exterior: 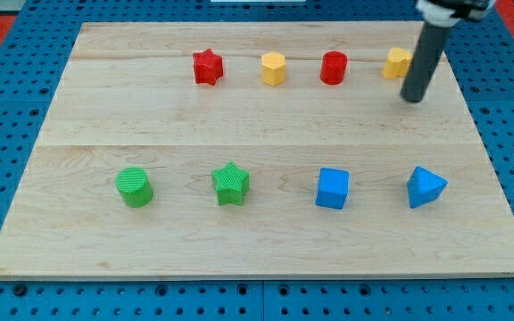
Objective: Point your arm to yellow heart
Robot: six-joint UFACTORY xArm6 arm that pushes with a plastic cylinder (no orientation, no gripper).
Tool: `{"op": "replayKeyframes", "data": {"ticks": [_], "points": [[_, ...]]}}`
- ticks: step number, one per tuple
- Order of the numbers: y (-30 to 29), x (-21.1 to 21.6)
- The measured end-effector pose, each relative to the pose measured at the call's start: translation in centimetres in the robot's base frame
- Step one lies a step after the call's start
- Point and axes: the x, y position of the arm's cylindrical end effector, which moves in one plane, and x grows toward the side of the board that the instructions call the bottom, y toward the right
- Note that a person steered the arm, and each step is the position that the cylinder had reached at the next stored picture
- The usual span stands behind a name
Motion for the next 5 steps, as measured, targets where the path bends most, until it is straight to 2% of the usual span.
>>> {"op": "replayKeyframes", "data": {"ticks": [1,2,4,5], "points": [[5.8,-3.8],[6.0,-6.3],[0.9,-7.0],[-0.2,-5.8]]}}
